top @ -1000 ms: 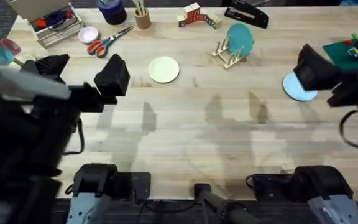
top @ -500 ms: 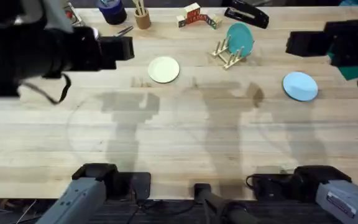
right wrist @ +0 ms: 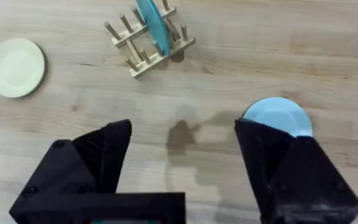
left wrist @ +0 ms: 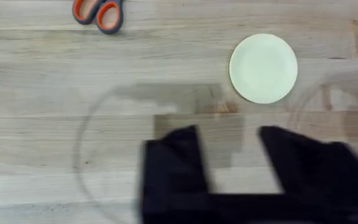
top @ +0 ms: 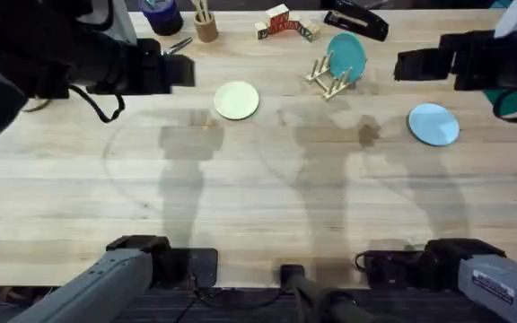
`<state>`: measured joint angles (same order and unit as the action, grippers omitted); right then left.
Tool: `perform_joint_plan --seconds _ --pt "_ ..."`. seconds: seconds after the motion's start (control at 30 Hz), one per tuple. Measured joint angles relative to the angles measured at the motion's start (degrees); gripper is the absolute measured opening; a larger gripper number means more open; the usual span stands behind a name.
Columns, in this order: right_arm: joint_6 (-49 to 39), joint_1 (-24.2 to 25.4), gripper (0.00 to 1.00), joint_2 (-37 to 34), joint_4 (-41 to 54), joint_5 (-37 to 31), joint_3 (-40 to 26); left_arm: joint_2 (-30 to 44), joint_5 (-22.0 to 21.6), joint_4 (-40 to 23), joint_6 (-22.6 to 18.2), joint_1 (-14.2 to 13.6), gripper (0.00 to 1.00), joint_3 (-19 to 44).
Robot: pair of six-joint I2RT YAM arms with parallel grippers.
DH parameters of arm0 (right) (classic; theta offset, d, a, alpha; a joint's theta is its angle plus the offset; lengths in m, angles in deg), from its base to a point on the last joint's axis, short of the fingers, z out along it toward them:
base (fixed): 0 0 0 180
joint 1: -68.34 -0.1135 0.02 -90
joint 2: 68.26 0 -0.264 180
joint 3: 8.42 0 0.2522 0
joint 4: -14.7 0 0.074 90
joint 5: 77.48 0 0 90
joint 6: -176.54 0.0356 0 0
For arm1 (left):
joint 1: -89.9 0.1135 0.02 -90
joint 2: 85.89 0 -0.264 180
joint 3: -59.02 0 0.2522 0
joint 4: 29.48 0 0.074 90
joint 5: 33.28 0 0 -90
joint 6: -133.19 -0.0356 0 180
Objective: Pick up the plates from the table one by one and place each into a slot on the dish rack.
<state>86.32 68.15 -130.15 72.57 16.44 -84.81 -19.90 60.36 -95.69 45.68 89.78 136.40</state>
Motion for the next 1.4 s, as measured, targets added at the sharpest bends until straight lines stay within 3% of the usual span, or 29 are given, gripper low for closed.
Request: perform_joint_plan --seconds 0.1,0.13,0.17,0.47,0.8,0.93,1.13,1.4 --pt "0.00 0.00 0.996 0.00 0.03 0.00 0.00 0.02 0.19 0.68 0.58 0.00 0.171 0.00" --pt "0.00 0.00 0.996 0.00 0.03 0.00 0.00 0.03 0.64 0.98 0.64 0.00 0.073 0.00" --pt "0.00 0.00 0.996 0.00 0.07 0.00 0.00 0.06 1.31 1.29 0.82 0.00 0.051 0.00" --pt "0.00 0.00 0.996 0.00 0.05 0.00 -0.02 4.63 14.73 6.17 0.84 0.63 0.042 0.02" --pt "0.00 0.00 0.996 0.00 0.07 0.00 -0.02 16.02 32.56 11.51 -1.64 7.80 0.042 0.02" --pt "0.00 0.00 0.996 0.00 0.07 0.00 -0.02 21.08 37.85 12.12 -3.49 9.16 0.042 0.02" --pt "0.00 0.00 0.996 0.00 0.07 0.02 -0.02 29.30 43.04 15.70 -5.04 9.05 0.042 0.02" --pt "0.00 0.00 0.995 0.00 0.07 0.02 -0.02 36.32 45.65 18.76 -5.49 9.05 0.040 0.02"
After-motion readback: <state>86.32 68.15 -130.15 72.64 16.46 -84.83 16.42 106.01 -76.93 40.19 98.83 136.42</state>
